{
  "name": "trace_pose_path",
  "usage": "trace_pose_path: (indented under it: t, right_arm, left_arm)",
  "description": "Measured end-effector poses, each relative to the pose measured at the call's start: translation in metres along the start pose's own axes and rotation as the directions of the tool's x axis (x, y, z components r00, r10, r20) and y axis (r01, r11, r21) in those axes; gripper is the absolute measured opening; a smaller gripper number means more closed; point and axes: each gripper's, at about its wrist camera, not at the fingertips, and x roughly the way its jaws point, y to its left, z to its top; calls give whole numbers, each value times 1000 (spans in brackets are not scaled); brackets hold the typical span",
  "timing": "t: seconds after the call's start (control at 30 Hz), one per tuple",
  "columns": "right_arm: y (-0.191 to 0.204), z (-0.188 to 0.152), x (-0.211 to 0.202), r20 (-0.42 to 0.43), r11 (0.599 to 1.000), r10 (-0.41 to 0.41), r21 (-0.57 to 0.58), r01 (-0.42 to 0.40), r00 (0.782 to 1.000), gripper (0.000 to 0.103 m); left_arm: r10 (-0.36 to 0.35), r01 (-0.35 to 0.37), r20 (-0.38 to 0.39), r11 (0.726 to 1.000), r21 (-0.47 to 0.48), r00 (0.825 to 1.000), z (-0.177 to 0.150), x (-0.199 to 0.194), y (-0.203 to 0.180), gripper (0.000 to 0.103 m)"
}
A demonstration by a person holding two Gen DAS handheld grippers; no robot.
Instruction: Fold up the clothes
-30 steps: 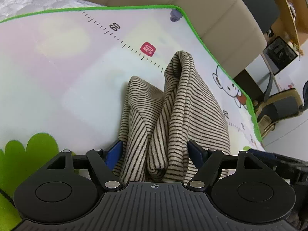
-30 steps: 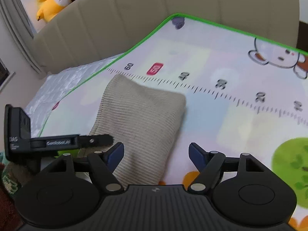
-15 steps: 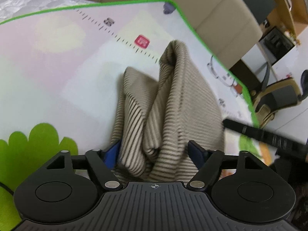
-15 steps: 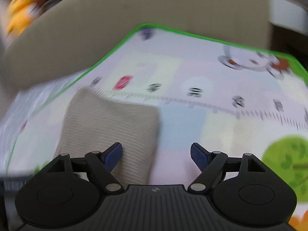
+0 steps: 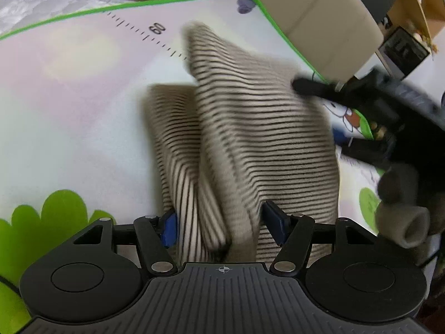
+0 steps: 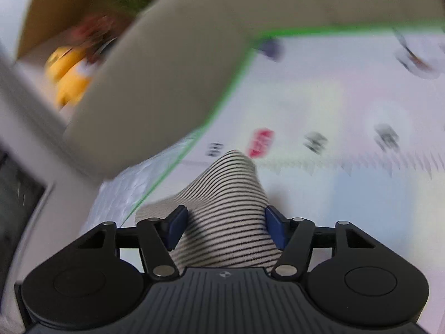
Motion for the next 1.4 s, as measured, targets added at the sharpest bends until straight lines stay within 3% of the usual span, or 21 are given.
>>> trace_pose_path:
  t: [0.1,0.17,0.2,0.27,0.4,0.47,0.53,0.6,0.63,0.7,0.73,0.77,0.8,0.87,0.97,1.03,1.1,1.2,1.27,1.3,1.4]
  right_arm:
    - [8,1,16,-34,976,-191,-117,186,981,61]
    - [20,-7,8,45,915,-296,-272,297,954,61]
    - [29,-15,-3,88,891,-293,-337,305,952,61]
    - [48,-35,-28,164,849,-259,-431,305,952,74]
    - [75,-77,-44,192,887,-148,-409,216,970,77]
    - [88,-99,-30,204,882,-138,-420,214,969,77]
    - [95,-115,-9,219,832,-185,-483,271,958,77]
    - [98,-128,12,225,769,-241,-549,327,944,73]
    - [97,-132,20,223,731,-260,-590,342,940,69]
    - [96,-139,25,216,668,-262,-663,338,941,48]
    - [97,-139,22,204,653,-252,-685,322,946,29]
    - [98,-136,16,194,662,-248,-681,313,949,20]
    - [97,-129,9,185,695,-237,-653,300,954,19]
    - [94,-110,-11,168,798,-181,-551,245,969,18]
    - [86,-88,-25,105,931,-56,-355,90,993,17]
    - [77,-81,-22,37,976,34,-216,-25,999,17]
    - [70,-88,-2,-35,983,49,-175,-54,998,16]
    - [66,-113,23,-107,980,24,-192,-44,994,15]
    - [75,-121,28,-86,970,3,-242,-23,996,15]
    - [80,-124,29,-75,965,-10,-263,-10,997,15]
    - [93,-128,32,-51,940,-60,-338,39,997,15]
  left_arm:
    - [-30,30,3,999,-24,1000,5,1,6,65]
    - [-65,66,28,997,-43,997,9,-9,10,65]
    - [-81,83,45,995,-51,996,11,-15,11,64]
    - [-103,111,119,992,-59,988,16,-38,17,64]
    - [-115,140,206,984,-112,972,26,-54,31,61]
    - [-72,93,168,988,-124,983,25,-41,33,53]
    - [-36,53,132,990,-127,991,21,-32,36,51]
    - [-6,20,103,991,-133,995,17,-26,40,39]
    - [3,11,95,990,-141,995,16,-25,45,40]
    - [6,9,87,985,-172,996,16,-24,51,40]
    - [7,8,82,983,-185,997,16,-23,53,40]
    - [8,7,79,982,-191,997,16,-22,55,41]
    - [9,6,75,981,-196,997,17,-20,56,43]
    - [10,2,58,979,-202,998,17,-16,56,43]
    - [14,-6,36,977,-211,999,16,-11,56,43]
    - [11,-3,32,973,-229,999,16,-11,59,43]
    - [21,-10,41,967,-256,999,16,-16,64,34]
    - [59,-18,142,961,-277,988,21,-43,67,35]
    - [24,42,265,969,-242,964,24,-72,63,37]
    - [-3,77,322,973,-219,947,25,-85,61,46]
    - [-169,231,366,964,-133,915,25,-86,47,54]
